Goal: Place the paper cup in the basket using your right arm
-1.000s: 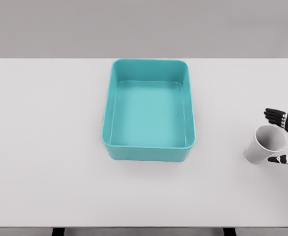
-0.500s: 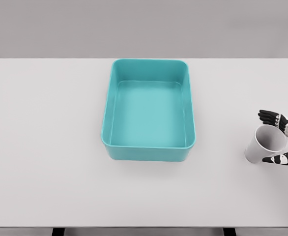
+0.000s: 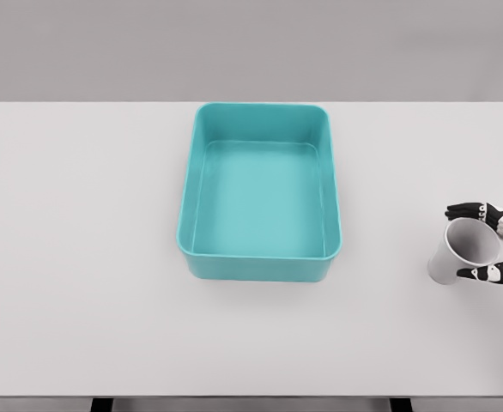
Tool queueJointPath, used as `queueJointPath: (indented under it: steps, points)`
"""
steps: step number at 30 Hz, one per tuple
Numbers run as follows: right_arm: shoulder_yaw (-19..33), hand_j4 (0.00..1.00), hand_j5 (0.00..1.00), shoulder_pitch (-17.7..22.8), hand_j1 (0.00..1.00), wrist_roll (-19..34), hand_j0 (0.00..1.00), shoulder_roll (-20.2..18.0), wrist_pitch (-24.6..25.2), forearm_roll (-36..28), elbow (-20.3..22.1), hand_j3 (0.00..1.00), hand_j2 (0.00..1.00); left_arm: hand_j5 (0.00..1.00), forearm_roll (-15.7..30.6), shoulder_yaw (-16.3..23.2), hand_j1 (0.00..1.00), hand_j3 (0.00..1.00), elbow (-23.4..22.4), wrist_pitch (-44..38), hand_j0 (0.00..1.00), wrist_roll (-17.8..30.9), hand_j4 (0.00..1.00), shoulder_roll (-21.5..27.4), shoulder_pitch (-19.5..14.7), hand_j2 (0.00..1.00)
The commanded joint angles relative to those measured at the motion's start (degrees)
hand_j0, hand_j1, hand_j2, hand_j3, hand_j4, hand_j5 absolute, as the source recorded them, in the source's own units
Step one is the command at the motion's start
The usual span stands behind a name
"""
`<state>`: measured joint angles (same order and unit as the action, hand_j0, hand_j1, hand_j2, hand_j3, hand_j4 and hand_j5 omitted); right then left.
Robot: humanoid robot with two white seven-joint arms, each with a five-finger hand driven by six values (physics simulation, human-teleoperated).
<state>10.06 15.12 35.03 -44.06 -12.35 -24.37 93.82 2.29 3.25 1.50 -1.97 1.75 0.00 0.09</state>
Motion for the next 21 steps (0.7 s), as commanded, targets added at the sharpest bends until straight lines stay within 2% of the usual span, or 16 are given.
queueJointPath:
  steps: [1, 4, 13, 21]
  points:
    - [0.2, 0.72, 0.72, 0.0, 0.72, 0.0, 0.72, -0.1, 0.0, -0.3, 0.1, 0.72, 0.72, 1.00, 0.0, 0.0, 1.00, 1.00, 0.0, 0.0, 1.00, 0.0, 1.00, 0.0, 0.0, 1.00]
    - [0.5, 0.68, 0.68, 0.0, 0.68, 0.0, 0.68, -0.1, 0.1, -0.3, 0.7, 0.68, 0.68, 1.00, 0.0, 0.0, 1.00, 1.00, 0.0, 0.0, 1.00, 0.0, 1.00, 0.0, 0.0, 1.00]
    - [0.6, 0.66, 0.66, -0.6, 0.66, 0.0, 0.66, -0.1, 0.2, -0.5, 1.0, 0.66, 0.66, 1.00, 0.0, 0.0, 1.00, 1.00, 0.0, 0.0, 1.00, 0.0, 1.00, 0.0, 0.0, 1.00]
    - [2.2, 0.66, 0.66, -2.2, 0.66, 0.0, 0.66, -0.1, 3.6, -0.5, 3.5, 0.66, 0.66, 1.00, 0.0, 0.0, 1.00, 1.00, 0.0, 0.0, 1.00, 0.0, 1.00, 0.0, 0.0, 1.00]
